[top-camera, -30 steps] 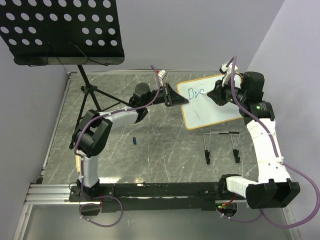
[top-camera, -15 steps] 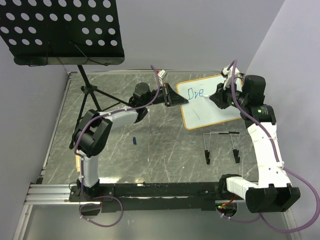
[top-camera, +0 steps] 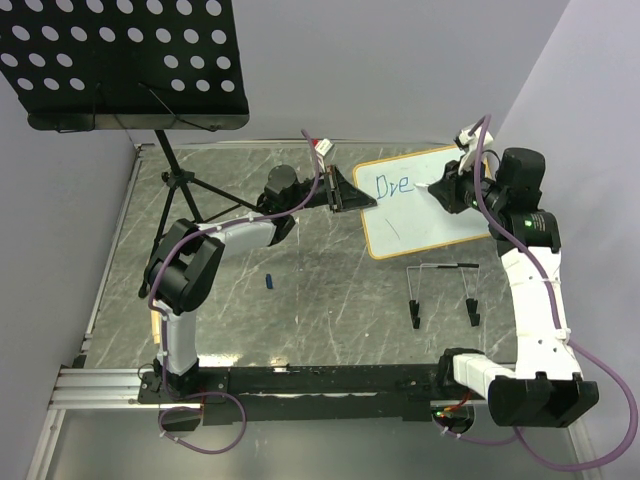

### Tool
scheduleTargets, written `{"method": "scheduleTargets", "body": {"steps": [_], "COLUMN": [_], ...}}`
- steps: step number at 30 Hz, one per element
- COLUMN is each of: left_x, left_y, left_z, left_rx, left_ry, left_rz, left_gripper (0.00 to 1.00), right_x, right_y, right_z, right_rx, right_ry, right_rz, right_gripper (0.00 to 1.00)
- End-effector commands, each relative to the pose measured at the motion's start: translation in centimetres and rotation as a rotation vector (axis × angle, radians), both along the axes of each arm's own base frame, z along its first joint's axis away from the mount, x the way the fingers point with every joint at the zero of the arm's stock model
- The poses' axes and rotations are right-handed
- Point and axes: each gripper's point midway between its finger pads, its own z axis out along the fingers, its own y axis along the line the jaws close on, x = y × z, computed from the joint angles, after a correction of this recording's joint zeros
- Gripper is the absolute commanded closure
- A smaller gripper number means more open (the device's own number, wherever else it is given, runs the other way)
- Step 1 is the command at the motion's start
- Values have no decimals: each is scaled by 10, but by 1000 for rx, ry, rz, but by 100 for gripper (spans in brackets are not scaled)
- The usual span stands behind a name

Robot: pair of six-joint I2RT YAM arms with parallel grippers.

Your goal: Write a sentence on the whiteboard

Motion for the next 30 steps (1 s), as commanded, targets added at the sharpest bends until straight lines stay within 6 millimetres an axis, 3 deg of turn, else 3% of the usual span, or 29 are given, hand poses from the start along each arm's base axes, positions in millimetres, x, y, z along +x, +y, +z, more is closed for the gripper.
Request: {"method": "scheduleTargets", "body": {"steps": [1,17,25,30], "left_x": [-14,-15,-13,-11], "left_y": [11,10,9,8], "left_z": [65,66,64,67], "left_rx": [-138,-148,-146,-140], "left_ry": [-179,-179,-175,-182], "left_rz": [-9,-22,-20,-12], "left_gripper": [99,99,99,99], "right_x": [9,28,18,13], "right_y": [-5,-2,11,9], "right_z": [24,18,5,-3], "right_rx": [0,24,52,39], "right_ry": [-78,-51,-9,12], "right_rz": [-28,-9,69,62], "right_gripper": [100,100,100,100]}}
